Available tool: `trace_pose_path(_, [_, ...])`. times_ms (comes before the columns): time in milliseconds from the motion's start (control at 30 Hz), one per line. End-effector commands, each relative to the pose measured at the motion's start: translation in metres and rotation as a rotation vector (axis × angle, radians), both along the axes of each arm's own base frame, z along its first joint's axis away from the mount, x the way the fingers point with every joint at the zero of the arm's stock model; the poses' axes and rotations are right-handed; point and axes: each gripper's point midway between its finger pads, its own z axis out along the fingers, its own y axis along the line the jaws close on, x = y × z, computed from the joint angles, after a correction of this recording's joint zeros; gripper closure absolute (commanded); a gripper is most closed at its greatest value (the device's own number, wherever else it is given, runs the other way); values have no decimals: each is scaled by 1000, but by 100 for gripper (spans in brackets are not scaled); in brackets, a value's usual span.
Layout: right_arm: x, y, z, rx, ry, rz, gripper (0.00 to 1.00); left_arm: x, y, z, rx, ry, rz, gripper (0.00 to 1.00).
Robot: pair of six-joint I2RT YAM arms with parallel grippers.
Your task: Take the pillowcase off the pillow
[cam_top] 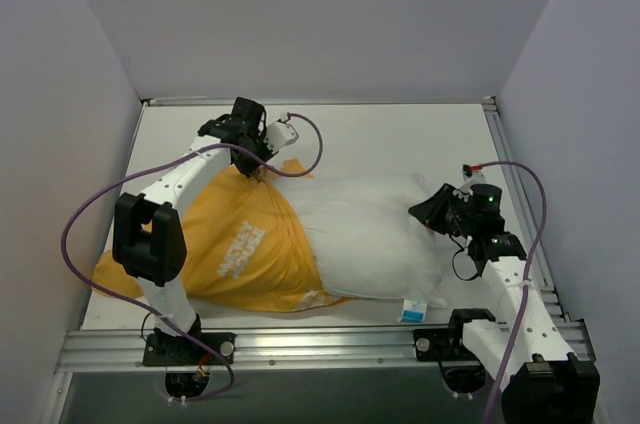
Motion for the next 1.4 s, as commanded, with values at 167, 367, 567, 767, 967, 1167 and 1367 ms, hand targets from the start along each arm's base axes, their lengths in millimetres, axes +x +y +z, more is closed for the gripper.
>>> trace_pose_path(167, [25,-88,31,-78,-28,-194,100,39,91,50,117,-186,141,91])
trace_pose_path(367, [37,-73,31,-25,-24,-152,100,15,32,125,-264,-142,117,6])
trace_pose_path(567, [43,-76,38,-30,-21,-155,100,-14,56,228,-483,-261,260,6])
trace_pose_path(767, [55,-79,43,-31,-23,-158,100,-82,141,195,-448,-133,409,6])
trace_pose_path(967, [69,-79,50,-26,-32,-128,100,-180,191,98,-244,109,290,6])
trace_pose_path(1167, [74,-80,54,-25,-37,-120,100,-205,236,8,-124,139,417,6])
trace_pose_path(1367, [71,-80,49,-38,-23,-119,100,-162,224,-7,-333,103,510,6])
